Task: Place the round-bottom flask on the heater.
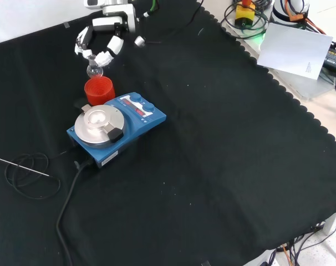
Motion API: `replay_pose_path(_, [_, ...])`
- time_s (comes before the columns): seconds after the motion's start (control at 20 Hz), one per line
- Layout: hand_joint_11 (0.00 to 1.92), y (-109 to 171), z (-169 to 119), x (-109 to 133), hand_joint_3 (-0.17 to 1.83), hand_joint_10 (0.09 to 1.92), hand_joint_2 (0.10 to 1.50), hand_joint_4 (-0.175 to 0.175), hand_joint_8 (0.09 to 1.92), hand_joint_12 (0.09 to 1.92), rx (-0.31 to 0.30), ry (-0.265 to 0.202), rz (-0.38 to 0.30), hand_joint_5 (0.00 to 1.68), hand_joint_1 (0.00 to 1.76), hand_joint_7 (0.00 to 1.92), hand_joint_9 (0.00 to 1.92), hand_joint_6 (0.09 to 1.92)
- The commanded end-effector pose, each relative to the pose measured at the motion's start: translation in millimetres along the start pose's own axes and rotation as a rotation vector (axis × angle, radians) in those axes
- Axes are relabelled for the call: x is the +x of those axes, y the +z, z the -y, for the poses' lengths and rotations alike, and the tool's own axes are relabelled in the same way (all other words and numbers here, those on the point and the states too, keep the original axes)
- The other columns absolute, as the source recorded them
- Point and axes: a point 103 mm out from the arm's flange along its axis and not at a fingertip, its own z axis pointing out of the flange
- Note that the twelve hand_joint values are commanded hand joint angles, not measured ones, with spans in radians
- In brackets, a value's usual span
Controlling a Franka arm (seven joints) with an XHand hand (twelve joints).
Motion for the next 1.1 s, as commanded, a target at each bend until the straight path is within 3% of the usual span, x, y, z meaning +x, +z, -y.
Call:
replay_pose_path(0.05, [0.52, -6, 11, 19, 0.72, 0.59, 0.67, 0.036, 0.64, 1.27, 0.010, -0.022, 0.003, 1.19, 1.14, 0.63, 0.83, 0.85])
replay_pose_path(0.7, [0.53, 4, 13, 88, 0.72, 0.59, 0.67, 0.035, 0.65, 1.27, 0.055, -0.115, -0.006, 1.19, 1.14, 0.63, 0.84, 0.85])
replay_pose_path(1.1, [0.53, 20, 11, 123, 0.73, 0.59, 0.66, 0.034, 0.65, 1.27, 0.120, -0.162, -0.008, 1.19, 1.14, 0.63, 0.84, 0.85])
